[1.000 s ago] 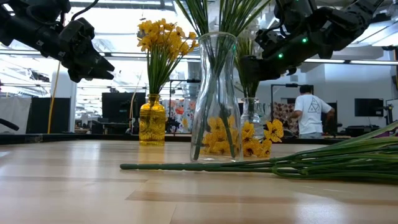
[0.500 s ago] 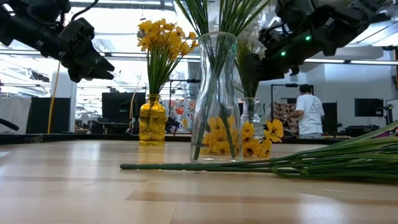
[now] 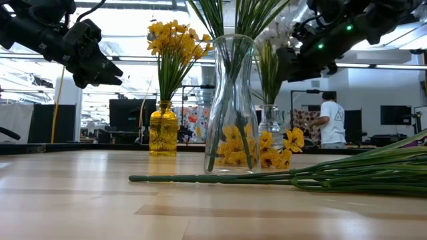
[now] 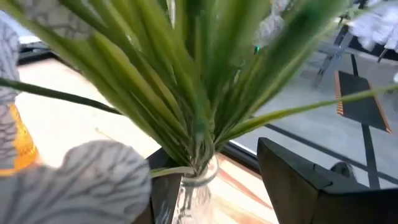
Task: Sort flowers into vase by color
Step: Put the white flowers into the top transparent vase, then put the yellow flowers into the yellow vase
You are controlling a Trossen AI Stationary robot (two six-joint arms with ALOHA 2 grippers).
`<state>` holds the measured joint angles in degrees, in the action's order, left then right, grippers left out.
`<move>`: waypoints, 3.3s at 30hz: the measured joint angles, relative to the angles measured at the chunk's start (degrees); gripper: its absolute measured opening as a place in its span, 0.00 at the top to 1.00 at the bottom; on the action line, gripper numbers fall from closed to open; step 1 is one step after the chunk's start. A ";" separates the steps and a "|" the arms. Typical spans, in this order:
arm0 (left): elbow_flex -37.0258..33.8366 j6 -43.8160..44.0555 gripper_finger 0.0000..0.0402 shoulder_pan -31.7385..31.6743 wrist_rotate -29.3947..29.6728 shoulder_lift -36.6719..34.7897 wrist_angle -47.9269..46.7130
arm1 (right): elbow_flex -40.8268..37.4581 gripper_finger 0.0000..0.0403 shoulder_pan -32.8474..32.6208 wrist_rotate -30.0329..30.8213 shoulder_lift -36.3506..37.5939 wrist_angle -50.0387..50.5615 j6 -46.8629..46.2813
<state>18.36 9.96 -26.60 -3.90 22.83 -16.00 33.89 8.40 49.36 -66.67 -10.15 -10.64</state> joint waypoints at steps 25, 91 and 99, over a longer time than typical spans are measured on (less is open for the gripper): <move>-0.01 0.35 0.48 -0.01 0.00 0.00 0.01 | 4.72 0.42 4.29 -12.60 2.72 19.35 -10.74; -0.01 0.39 0.48 0.00 -0.04 0.00 0.01 | 14.95 0.42 -19.44 -37.48 0.81 41.44 14.48; -0.01 0.87 0.48 -0.01 -0.28 0.00 -0.04 | 14.27 0.42 -19.12 -36.31 -7.83 33.65 24.49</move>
<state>18.35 10.83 -26.61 -4.19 22.83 -16.03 48.16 -10.72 13.05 -74.50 23.50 13.85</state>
